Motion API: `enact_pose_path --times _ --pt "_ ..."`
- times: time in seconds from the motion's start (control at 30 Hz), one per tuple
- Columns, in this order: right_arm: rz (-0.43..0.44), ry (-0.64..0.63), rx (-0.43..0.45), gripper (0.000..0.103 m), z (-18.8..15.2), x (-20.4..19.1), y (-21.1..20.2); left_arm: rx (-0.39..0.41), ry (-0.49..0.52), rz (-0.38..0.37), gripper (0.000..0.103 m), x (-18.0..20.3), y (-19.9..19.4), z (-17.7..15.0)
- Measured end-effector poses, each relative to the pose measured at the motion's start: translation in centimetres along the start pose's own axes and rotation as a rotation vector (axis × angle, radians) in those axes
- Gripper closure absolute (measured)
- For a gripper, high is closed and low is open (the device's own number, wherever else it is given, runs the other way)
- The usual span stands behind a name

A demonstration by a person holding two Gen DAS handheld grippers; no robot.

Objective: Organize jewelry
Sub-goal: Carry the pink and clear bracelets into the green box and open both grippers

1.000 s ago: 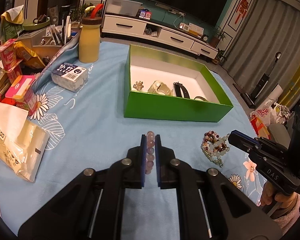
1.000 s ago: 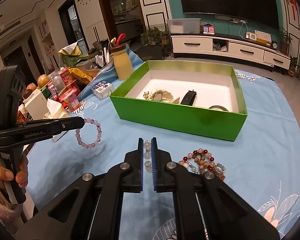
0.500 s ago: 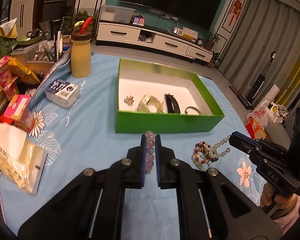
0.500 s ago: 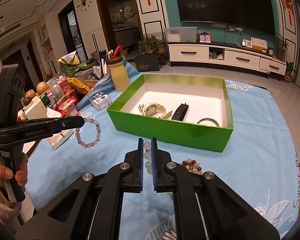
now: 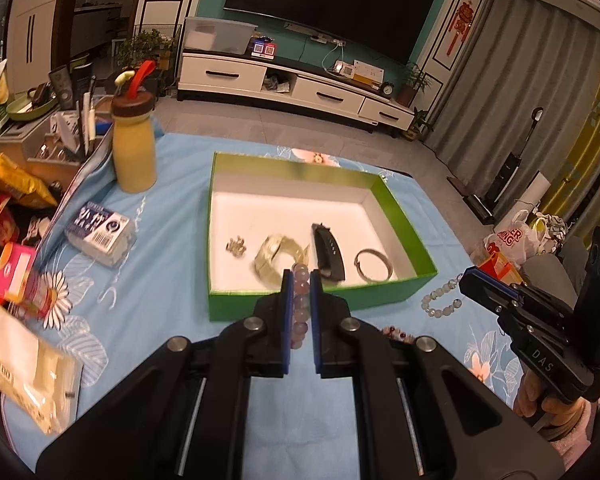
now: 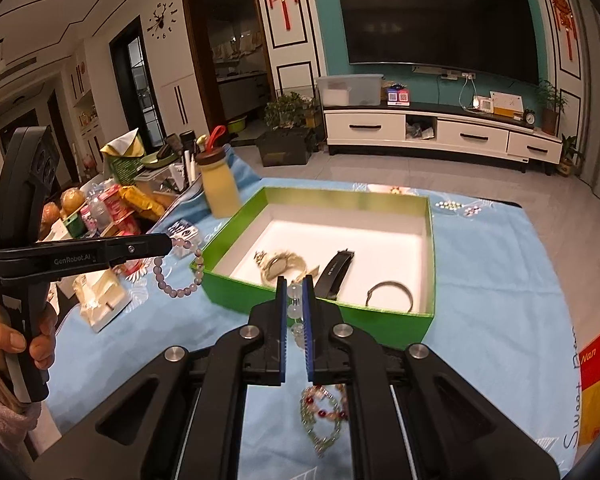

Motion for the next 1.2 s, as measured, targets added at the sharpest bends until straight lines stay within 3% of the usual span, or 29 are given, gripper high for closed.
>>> enact_pose_path --times 0.43,0.77,1.2 --pt "-0.008 0.028 0.003 0.096 2.6 2.2 3.3 -0.023 -0.021 -0.008 0.095 -0.5 4.6 3.9" --pt "-0.009 0.067 -0.042 0.096 3.8 4.1 7.2 -0.052 -0.03 0.033 0.095 -1.8 8.9 6.8" --pt "-0.024 0.115 -0.118 0.096 3.5 6.3 12.4 -0.12 -0.055 0.035 0.095 -2.7 14.7 7.8"
Point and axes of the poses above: each gripper's, at about its wrist camera, not at the fingertips, and y roughly the way its jaws point, x to its right, z to its top, the point moved 6 cm from there along y, roughly the way its jaws point, and after that the axes turned 5 degrees about -z, right-handed, at the moved point
